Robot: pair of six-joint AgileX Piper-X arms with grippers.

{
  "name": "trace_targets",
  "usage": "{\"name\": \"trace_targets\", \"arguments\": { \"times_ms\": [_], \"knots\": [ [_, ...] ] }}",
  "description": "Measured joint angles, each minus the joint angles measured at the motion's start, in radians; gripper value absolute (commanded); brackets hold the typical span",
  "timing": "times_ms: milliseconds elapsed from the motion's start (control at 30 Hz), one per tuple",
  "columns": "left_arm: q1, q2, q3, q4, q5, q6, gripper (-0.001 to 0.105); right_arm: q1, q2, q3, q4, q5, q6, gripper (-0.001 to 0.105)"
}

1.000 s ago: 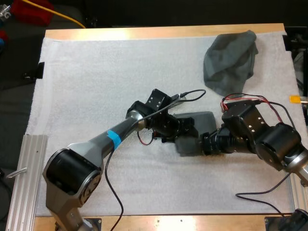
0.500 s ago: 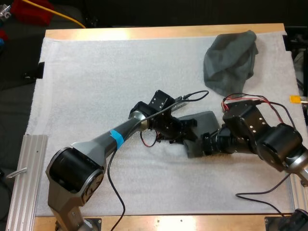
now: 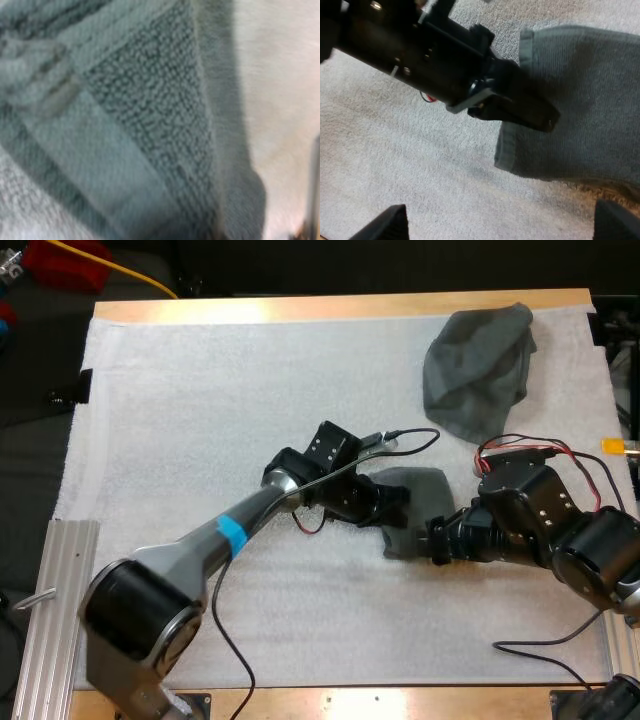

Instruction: Pick towel from pile, fold and stack

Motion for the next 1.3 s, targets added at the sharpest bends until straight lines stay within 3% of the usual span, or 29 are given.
{"name": "trace_targets", "arguments": {
  "times_ms": [267, 433, 633, 833, 1000, 1133, 1300],
  "knots": [
    [0.147, -0.070, 0.000, 0.172, -0.023, 0.185, 0.000, 0.000, 0.000, 0.000, 0.000, 0.000, 0.000, 0.071],
    [0.262, -0.101, 0.000, 0.315, -0.103, 0.346, 0.000, 0.000, 0.000, 0.000, 0.000, -0.002, 0.000, 0.071],
    [0.414, -0.114, 0.000, 0.409, -0.135, 0.486, 0.000, 0.000, 0.000, 0.000, 0.000, -0.002, 0.000, 0.071],
    [0.553, -0.114, 0.000, 0.503, -0.298, 0.635, 0.000, 0.000, 0.000, 0.000, 0.000, -0.002, 0.000, 0.071],
    [0.641, -0.114, 0.000, 0.525, -0.456, 0.698, 0.000, 0.000, 0.000, 0.000, 0.001, -0.003, 0.000, 0.071],
    [0.673, -0.114, 0.000, 0.521, -0.613, 0.732, 0.000, 0.000, 0.000, 0.000, 0.001, -0.027, 0.000, 0.071],
    [0.687, -0.114, 0.000, 0.502, -0.724, 0.777, 0.001, 0.000, 0.000, 0.000, 0.001, -0.040, 0.000, 0.071]
  ]
}}
